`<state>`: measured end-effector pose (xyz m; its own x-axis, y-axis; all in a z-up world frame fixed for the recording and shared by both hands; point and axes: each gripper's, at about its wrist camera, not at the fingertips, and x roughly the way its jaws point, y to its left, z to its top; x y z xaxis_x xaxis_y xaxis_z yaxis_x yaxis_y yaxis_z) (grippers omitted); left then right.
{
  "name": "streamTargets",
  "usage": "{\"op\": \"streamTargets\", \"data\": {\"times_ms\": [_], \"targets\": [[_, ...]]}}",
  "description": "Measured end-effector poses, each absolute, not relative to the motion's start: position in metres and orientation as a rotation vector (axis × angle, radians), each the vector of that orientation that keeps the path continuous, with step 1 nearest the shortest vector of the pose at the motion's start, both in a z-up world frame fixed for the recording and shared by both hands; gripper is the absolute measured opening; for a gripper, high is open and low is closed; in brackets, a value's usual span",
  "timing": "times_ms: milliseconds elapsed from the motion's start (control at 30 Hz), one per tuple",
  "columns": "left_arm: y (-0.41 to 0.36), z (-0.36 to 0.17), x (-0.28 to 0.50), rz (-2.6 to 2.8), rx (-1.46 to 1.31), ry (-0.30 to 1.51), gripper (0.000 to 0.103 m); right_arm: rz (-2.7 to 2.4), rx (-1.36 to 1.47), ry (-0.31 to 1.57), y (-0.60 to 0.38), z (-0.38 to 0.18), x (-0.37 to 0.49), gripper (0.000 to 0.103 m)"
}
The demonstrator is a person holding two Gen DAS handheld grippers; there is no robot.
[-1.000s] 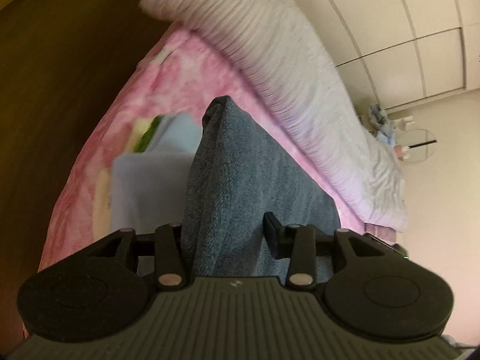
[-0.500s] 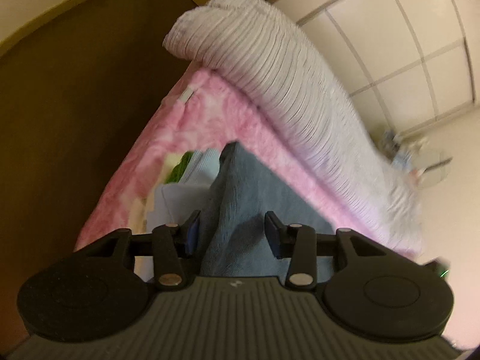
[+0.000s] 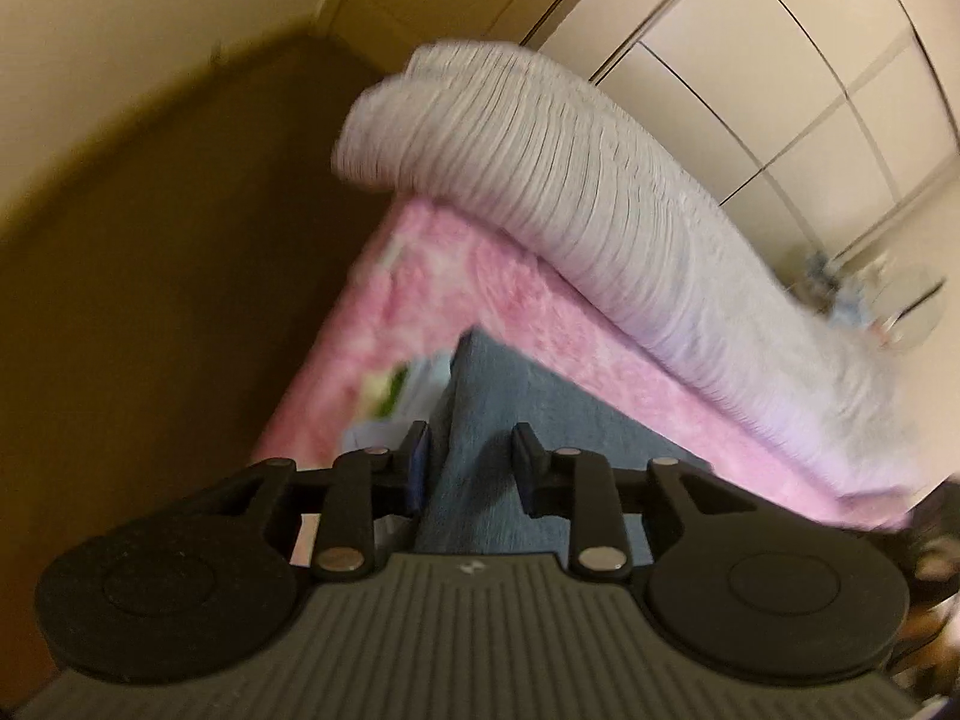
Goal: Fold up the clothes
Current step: 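Lower the jeans onto the stack and open both grippers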
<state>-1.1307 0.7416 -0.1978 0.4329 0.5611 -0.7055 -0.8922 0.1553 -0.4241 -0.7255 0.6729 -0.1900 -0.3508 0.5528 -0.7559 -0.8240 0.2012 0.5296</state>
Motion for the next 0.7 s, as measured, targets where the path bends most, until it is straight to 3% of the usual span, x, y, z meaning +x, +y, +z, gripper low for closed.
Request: {"op": "streamTargets", "data": {"times_ms": [100, 200, 367, 533, 700], "targets": [[0.738, -0.172, -1.125, 1.170, -0.831, 0.423, 0.019, 1.460, -0.348, 1.113, 0.673, -0.172, -0.729, 0.019], [0.740, -0.162, -1.102, 1.099, -0.761, 0.449, 0.008, 1.526, -0.418, 0.980, 0.677, -0.164, -0.747, 0.019], [0.753, -0.202, -1.067, 1.035, -0.688, 0.588, 0.003, 1.601, -0.610, 0.767, 0.689, -0.176, -0.798, 0.019], [0.756, -0.242, -1.083, 1.084, -0.747, 0.522, 0.002, 1.590, -0.705, 0.718, 0.691, -0.212, -0.819, 0.019], [0.760, -0.248, -1.096, 1.086, -0.772, 0.512, 0.004, 1.612, -0.713, 0.745, 0.697, -0.214, -0.817, 0.019]]}}
